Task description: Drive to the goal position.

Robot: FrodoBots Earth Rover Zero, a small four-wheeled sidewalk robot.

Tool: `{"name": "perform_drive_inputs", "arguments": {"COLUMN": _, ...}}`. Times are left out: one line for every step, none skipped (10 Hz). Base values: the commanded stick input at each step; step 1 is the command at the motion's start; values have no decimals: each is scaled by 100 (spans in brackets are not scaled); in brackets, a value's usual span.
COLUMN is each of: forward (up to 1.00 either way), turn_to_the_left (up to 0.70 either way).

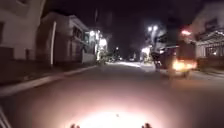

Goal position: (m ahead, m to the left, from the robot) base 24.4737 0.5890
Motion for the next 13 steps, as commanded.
{"name": "perform_drive_inputs", "arguments": {"forward": 70, "turn_to_the_left": 0}}
{"name": "perform_drive_inputs", "arguments": {"forward": 70, "turn_to_the_left": 0}}
{"name": "perform_drive_inputs", "arguments": {"forward": 70, "turn_to_the_left": 0}}
{"name": "perform_drive_inputs", "arguments": {"forward": 70, "turn_to_the_left": 0}}
{"name": "perform_drive_inputs", "arguments": {"forward": 70, "turn_to_the_left": 0}}
{"name": "perform_drive_inputs", "arguments": {"forward": 70, "turn_to_the_left": 0}}
{"name": "perform_drive_inputs", "arguments": {"forward": 70, "turn_to_the_left": 0}}
{"name": "perform_drive_inputs", "arguments": {"forward": 70, "turn_to_the_left": 0}}
{"name": "perform_drive_inputs", "arguments": {"forward": 70, "turn_to_the_left": 0}}
{"name": "perform_drive_inputs", "arguments": {"forward": 70, "turn_to_the_left": 0}}
{"name": "perform_drive_inputs", "arguments": {"forward": 70, "turn_to_the_left": 0}}
{"name": "perform_drive_inputs", "arguments": {"forward": 70, "turn_to_the_left": 0}}
{"name": "perform_drive_inputs", "arguments": {"forward": 70, "turn_to_the_left": 0}}
